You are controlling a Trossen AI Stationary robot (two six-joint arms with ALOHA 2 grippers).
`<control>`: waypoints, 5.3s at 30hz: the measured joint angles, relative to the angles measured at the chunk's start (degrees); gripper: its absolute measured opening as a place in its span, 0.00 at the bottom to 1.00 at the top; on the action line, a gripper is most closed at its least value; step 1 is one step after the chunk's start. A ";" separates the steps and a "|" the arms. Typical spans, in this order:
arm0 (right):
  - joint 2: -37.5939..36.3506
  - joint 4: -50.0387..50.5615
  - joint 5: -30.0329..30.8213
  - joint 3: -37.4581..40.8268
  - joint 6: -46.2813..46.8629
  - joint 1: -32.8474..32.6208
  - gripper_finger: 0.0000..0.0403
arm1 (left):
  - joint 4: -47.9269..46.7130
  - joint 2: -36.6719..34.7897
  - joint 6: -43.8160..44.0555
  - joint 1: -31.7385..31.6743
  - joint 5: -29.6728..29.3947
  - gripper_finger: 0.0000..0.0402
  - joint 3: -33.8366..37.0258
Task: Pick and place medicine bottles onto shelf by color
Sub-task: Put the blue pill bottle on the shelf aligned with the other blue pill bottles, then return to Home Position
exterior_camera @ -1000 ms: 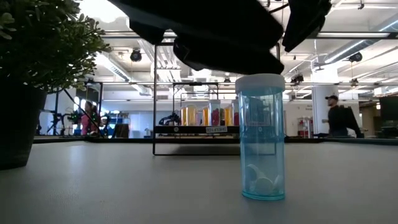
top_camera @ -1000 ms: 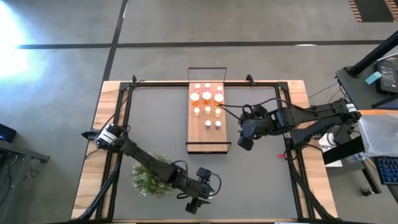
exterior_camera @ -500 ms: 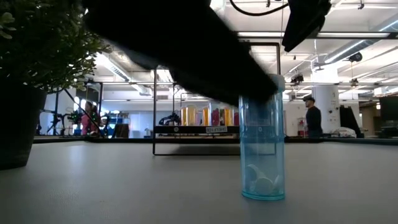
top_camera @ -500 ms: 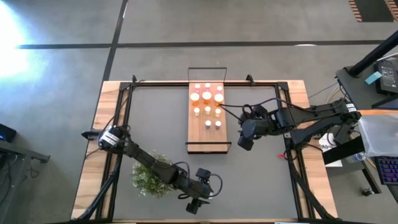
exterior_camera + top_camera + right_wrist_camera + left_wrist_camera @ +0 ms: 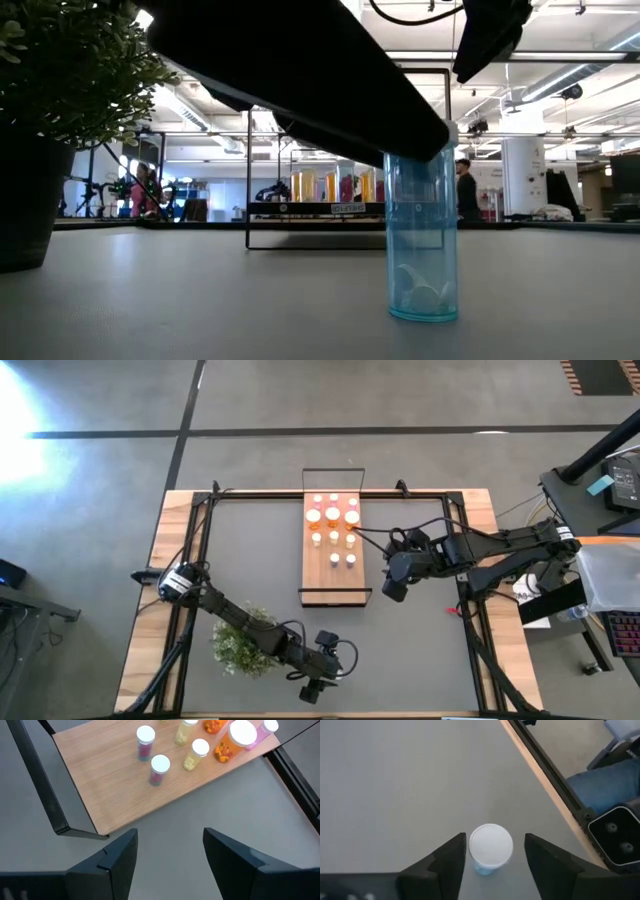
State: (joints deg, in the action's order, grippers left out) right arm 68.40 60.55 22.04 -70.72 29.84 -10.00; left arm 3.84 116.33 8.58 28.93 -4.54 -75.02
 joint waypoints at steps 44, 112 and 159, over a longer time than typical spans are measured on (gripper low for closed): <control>0.00 -0.05 0.00 0.00 0.01 0.00 0.54 | -30.21 -42.17 -3.14 -15.10 -23.69 0.26 5.34; 0.00 -0.04 0.02 0.00 0.01 0.00 0.54 | -2.30 -26.51 -10.36 -41.20 10.91 0.30 24.81; 0.02 -0.07 0.02 0.00 0.01 0.02 0.54 | -14.26 -82.86 -15.07 -41.59 5.58 0.59 45.38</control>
State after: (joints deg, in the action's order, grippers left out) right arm 68.42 60.49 22.06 -70.72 29.85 -9.98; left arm -10.41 33.47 -6.49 -12.67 1.05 -29.65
